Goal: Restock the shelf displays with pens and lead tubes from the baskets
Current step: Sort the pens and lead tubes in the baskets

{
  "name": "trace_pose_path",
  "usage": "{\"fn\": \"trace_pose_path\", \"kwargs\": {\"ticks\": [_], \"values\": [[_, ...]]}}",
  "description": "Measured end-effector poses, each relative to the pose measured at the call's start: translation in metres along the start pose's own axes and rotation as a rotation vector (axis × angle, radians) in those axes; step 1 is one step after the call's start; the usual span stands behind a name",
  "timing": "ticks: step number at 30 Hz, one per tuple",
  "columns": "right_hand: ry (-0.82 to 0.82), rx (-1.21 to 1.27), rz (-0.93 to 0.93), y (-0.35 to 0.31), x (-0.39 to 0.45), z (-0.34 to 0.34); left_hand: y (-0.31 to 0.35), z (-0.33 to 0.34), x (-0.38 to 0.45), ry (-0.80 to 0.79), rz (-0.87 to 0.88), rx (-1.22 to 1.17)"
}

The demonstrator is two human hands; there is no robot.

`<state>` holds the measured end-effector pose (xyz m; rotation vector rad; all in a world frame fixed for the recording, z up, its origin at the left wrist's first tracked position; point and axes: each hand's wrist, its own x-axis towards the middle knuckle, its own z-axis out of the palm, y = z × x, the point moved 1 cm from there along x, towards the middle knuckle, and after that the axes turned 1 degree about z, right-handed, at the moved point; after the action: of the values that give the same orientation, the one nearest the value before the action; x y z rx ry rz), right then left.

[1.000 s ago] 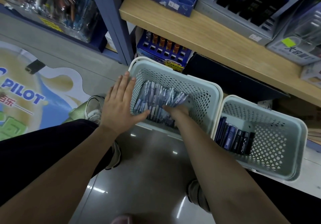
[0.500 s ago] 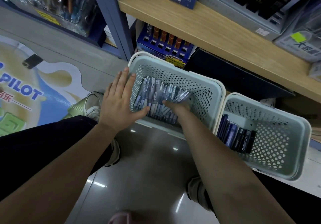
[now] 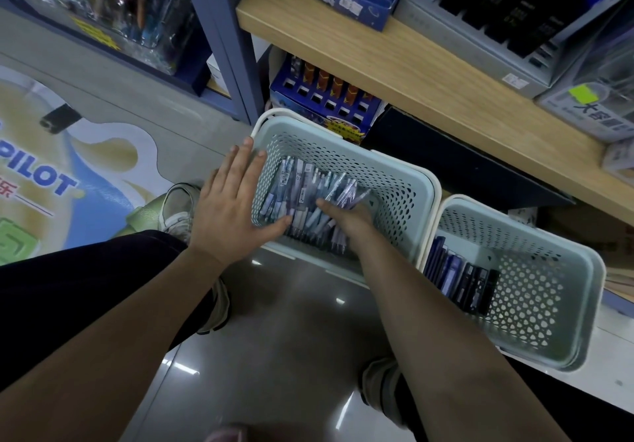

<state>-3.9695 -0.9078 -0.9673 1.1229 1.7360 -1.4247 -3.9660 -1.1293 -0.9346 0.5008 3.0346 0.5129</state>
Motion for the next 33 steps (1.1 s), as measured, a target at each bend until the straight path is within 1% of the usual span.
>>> {"fn": "trace_pose_path", "kwargs": {"ticks": [2, 7, 10, 13, 16, 20, 24, 27, 29, 31, 32, 33], "values": [[0.004, 0.016, -0.011, 0.003, 0.003, -0.005, 0.0, -0.001, 0.0, -0.004, -0.008, -0.003], [-0.105, -0.028, -0.008, 0.006, 0.003, -0.005, 0.001, -0.002, 0.0, -0.002, -0.002, 0.002], [-0.098, -0.022, 0.01, 0.007, 0.003, -0.008, 0.0, -0.002, -0.001, -0.016, -0.002, 0.004], [-0.1, -0.054, -0.01, 0.006, -0.002, -0.016, 0.002, -0.003, 0.0, -0.028, -0.011, 0.008], [-0.063, -0.063, -0.025, 0.009, -0.006, -0.022, 0.004, -0.005, -0.001, -0.042, -0.019, 0.011], [-0.059, -0.093, -0.1, 0.011, -0.018, -0.028, 0.005, -0.009, 0.0, -0.083, -0.046, 0.027], [0.007, -0.044, -0.12, 0.007, -0.034, -0.035, 0.008, -0.014, 0.001, -0.125, -0.055, 0.039], [0.017, 0.056, -0.142, 0.003, -0.043, -0.043, 0.018, -0.021, 0.002, -0.143, -0.057, 0.042], [-0.003, 0.115, -0.184, 0.0, -0.049, -0.05, 0.036, -0.023, 0.003, -0.128, -0.012, -0.018], [-0.043, 0.157, -0.246, -0.003, -0.055, -0.056, 0.058, -0.021, 0.007, -0.081, 0.004, -0.155], [-0.065, 0.173, -0.276, -0.005, -0.059, -0.058, 0.071, -0.021, 0.01, -0.102, -0.062, -0.27], [-0.088, 0.184, -0.301, -0.007, -0.063, -0.06, 0.083, -0.022, 0.014, -0.17, -0.171, -0.401]]}}
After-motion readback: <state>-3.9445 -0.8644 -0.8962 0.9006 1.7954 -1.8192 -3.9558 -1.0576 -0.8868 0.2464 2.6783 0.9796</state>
